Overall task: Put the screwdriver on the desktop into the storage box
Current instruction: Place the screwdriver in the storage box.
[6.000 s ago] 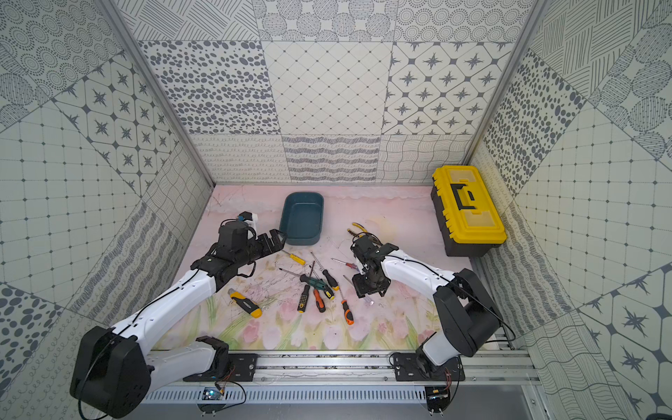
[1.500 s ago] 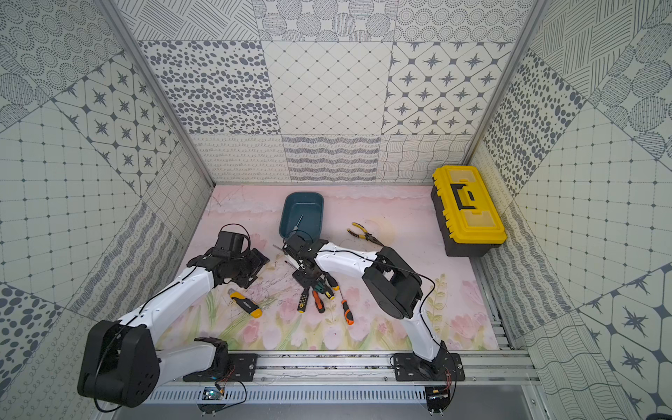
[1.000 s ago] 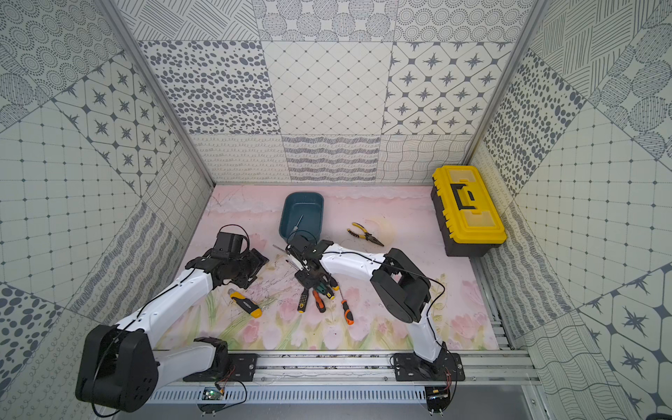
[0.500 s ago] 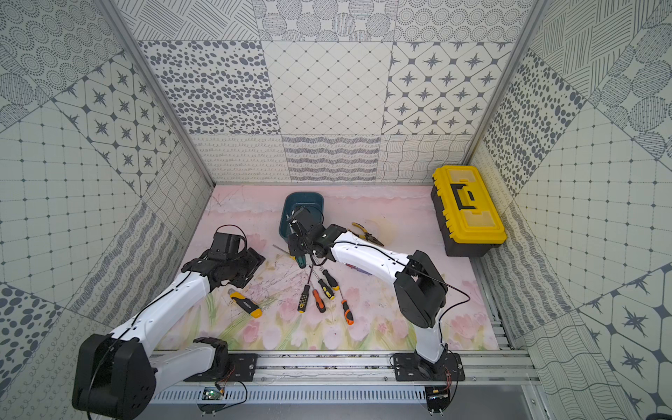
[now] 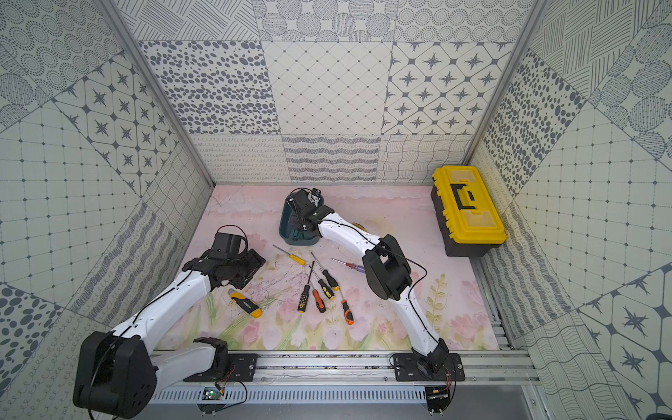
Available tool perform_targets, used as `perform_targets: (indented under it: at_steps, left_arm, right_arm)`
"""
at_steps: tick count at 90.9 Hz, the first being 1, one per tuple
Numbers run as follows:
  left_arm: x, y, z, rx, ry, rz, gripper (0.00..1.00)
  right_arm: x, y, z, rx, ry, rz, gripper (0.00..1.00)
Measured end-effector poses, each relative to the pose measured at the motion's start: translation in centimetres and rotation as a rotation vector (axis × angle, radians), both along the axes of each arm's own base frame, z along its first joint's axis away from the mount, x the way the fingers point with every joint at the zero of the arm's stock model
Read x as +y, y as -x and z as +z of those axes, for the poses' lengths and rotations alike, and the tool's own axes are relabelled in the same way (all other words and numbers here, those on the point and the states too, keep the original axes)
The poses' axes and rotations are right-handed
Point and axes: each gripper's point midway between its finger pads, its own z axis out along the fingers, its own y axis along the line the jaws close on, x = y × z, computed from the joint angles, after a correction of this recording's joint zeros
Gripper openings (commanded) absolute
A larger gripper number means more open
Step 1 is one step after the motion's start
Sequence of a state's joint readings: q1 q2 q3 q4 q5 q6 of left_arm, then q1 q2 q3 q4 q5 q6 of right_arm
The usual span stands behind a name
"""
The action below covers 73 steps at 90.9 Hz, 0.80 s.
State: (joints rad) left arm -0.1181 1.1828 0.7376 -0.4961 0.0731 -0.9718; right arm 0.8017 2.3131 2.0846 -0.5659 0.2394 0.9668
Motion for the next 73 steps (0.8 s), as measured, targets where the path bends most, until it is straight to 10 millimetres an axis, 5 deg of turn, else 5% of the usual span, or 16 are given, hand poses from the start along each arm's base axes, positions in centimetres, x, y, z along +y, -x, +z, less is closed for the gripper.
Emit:
perform_targets:
  at_steps: [22,43,58,73]
  left_arm:
    - [-0.4,0.3,-1.0,0.039,-0.009,-0.03,0.74]
    - [-1.8,0.4,-2.0,0.087,-0.004,-0.058,0.71]
    - [-3.4,-0.1,-2.4,0.12,0.008,-0.073,0.68]
    - [-4.6,-1.1,-2.4,0.139,0.021,-0.065,0.57]
  right_arm:
    - [0.8,-2.5,-1.0,-0.031,0.04,-0.052,0.03]
    - [0.4,-2.7,-3.5,0.002,0.104,-0.068,0.09]
    - [-0.4,-2.8,-3.9,0.01,0.137,-0.084,0.33]
    - [-0.7,-3.0,-3.9,0.009,0.156,-0.064,0.46]
